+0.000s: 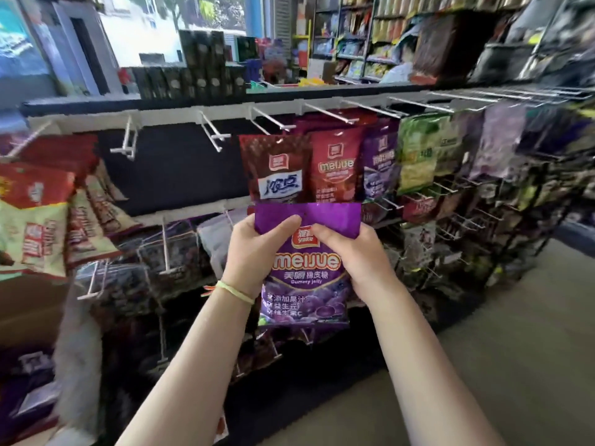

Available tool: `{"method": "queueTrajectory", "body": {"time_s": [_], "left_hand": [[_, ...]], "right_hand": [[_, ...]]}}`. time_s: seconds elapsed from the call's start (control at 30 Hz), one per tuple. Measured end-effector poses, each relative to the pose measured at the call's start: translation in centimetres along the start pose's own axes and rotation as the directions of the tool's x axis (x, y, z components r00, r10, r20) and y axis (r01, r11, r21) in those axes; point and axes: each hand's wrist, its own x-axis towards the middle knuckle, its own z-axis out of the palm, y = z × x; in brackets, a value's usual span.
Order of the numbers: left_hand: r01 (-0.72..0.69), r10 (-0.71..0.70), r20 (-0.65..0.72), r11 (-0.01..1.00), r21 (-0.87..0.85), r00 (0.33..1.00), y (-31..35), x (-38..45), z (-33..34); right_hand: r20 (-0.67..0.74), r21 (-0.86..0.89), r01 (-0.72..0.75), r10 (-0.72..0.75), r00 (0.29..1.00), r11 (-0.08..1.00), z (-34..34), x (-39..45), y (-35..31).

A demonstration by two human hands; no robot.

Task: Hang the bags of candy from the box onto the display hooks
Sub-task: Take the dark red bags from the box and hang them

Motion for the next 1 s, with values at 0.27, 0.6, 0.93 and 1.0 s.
{"method": "queueTrajectory", "body": {"time_s": [0.27, 0.6, 0.93, 1.0], "left_hand": [[-0.059, 0.059, 0.009, 0.997, 0.040, 0.998, -4.5, 9.7, 8.2], [-0.190, 0.180, 0.070, 0.968, 0.164, 0.981, -4.9, 20.4, 19.1], [-0.208, 0.255, -0.211, 0.953, 0.218, 0.944, -6.3, 24.7, 26.0], [-0.217, 0.289, -0.269, 0.939, 0.267, 0.919, -6.7, 25.0, 26.7]], "right_hand": [[-0.101, -0.043, -0.025, 0.021, 0.995, 0.999, -6.8, 10.4, 0.7], [-0.260, 0.074, 0.025, -0.005, 0.966, 0.997, -13.9, 21.9, -2.7], [-0.135, 0.079, 0.045, -0.034, 0.990, 0.996, -18.9, 30.0, -3.2], [-0.075, 0.073, 0.057, -0.051, 0.996, 0.996, -19.2, 31.1, -3.0]]}}
